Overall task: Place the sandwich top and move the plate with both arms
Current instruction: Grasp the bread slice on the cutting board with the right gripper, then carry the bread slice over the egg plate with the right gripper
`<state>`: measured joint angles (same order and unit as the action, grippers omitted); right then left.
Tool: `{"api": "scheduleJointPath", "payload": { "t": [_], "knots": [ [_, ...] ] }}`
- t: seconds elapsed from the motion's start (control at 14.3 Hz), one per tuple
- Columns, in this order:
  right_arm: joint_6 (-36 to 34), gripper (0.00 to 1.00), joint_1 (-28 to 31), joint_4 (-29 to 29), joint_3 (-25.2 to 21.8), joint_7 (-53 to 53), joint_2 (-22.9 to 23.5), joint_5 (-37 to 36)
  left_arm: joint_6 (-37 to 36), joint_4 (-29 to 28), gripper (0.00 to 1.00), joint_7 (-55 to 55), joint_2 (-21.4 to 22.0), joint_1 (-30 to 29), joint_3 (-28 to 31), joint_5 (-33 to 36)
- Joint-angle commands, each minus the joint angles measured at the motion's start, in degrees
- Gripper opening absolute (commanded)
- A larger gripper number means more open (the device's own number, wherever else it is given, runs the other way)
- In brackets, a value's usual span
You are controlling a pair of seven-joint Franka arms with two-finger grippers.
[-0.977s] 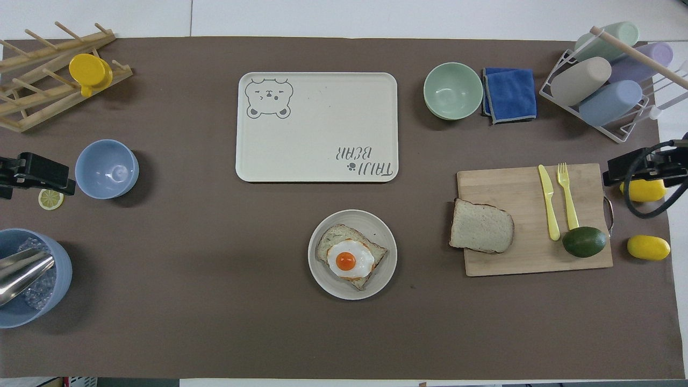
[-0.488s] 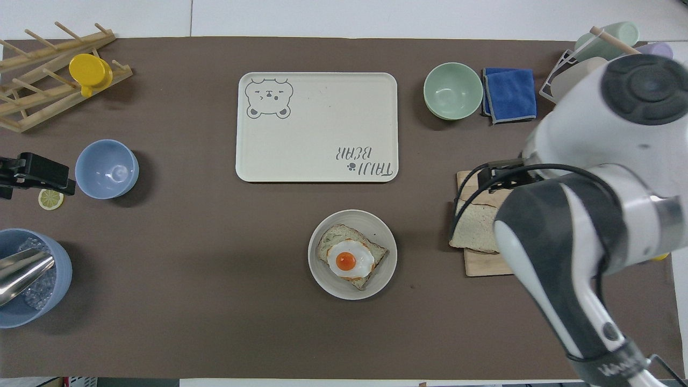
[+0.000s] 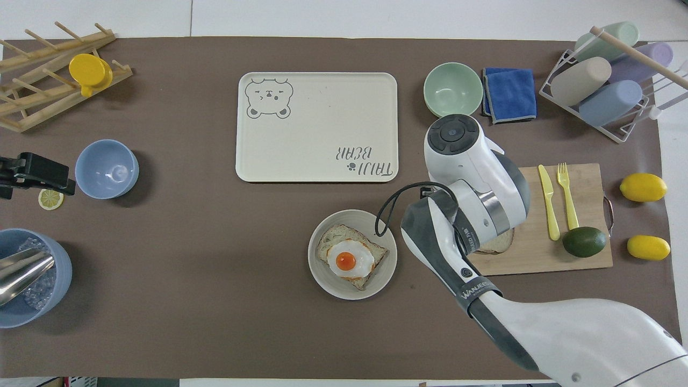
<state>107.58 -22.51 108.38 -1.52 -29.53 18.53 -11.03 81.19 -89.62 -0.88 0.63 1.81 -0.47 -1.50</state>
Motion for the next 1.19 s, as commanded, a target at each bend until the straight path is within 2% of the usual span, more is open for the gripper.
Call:
{"api": "scheduleJointPath", "payload": {
  "t": [0.0, 0.21, 0.49, 0.7, 0.84, 0.91, 0.98, 1.12],
  "knots": [
    [0.88, 0.87, -0.17, 2.44, -0.24, -1.32, -1.66, -1.28, -0.07, 0.06, 1.00, 0.88, 0.16, -0.67, -0.41, 0.97],
    [2.02, 0.84, -0.17, 5.87, -0.15, -1.41, -2.71, -1.19, -0.07, 0.06, 1.00, 0.88, 0.16, -0.67, -0.41, 0.97],
    [2.29, 0.83, -0.08, 7.28, -0.24, -1.50, -3.15, -1.19, -0.07, 0.06, 1.00, 0.88, 0.16, -0.67, -0.41, 0.97],
    [2.20, 0.70, -0.08, 8.60, -0.15, -1.41, -3.50, -1.19, -0.07, 0.06, 1.00, 0.88, 0.16, -0.67, -0.41, 0.97],
    [1.76, 0.36, -0.34, 8.52, -0.15, -1.06, -3.16, -1.28, -0.07, 0.06, 1.00, 0.88, 0.16, -0.67, -0.41, 0.97],
    [1.32, 0.13, -0.34, 7.99, -0.15, -0.88, -3.15, -1.28, -0.07, 0.06, 1.00, 0.88, 0.16, -0.67, -0.41, 0.97],
    [1.14, 0.00, -0.43, 7.90, -0.06, -0.88, -3.07, -1.28, -0.07, 0.06, 1.00, 0.88, 0.16, -0.67, -0.41, 0.97],
    [0.10, 0.00, -2.53, 6.76, 0.02, -0.88, -2.98, -1.28, -0.07, 0.06, 1.00, 0.88, 0.16, -0.67, -0.41, 0.97]
  ]
}}
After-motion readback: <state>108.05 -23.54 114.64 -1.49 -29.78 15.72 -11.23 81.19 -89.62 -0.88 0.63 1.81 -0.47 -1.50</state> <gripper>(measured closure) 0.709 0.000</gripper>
